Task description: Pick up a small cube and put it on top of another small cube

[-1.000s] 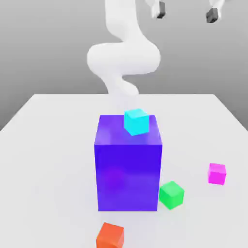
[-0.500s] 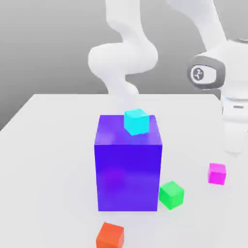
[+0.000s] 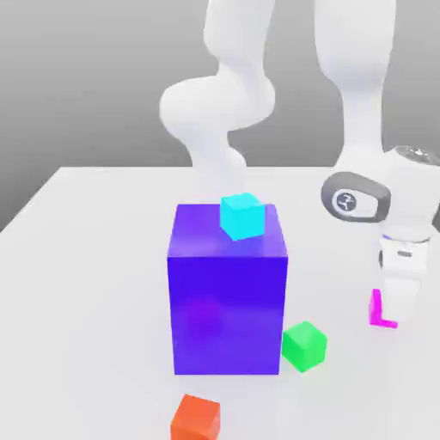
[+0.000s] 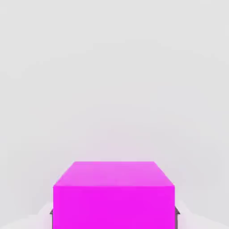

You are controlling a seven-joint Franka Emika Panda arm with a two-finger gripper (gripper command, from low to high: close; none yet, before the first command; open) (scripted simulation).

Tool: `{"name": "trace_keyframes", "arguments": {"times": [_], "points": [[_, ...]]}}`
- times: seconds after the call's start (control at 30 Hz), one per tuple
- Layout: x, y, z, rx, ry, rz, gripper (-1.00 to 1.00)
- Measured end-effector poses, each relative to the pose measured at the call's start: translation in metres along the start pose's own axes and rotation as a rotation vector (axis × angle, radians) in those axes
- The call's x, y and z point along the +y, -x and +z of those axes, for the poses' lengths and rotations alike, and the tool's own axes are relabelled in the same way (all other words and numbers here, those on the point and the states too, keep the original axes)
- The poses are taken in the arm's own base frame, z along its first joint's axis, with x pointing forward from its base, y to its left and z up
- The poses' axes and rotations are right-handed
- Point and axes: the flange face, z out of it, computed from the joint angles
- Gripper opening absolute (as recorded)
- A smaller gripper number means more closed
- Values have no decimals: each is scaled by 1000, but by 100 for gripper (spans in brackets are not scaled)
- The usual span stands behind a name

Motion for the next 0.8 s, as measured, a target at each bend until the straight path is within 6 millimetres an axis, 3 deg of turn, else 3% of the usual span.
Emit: {"name": "trace_keyframes", "arguments": {"times": [0.2, 0.4, 0.63, 0.7, 0.8], "points": [[7, -1, -52, 1, 6, -4, -100], [94, -14, -78, 1, 29, -17, -100], [175, -4, -104, -2, 12, -99, -100], [185, -1, -103, -5, -10, -110, -100], [185, -1, -92, -13, -45, -116, -100]]}}
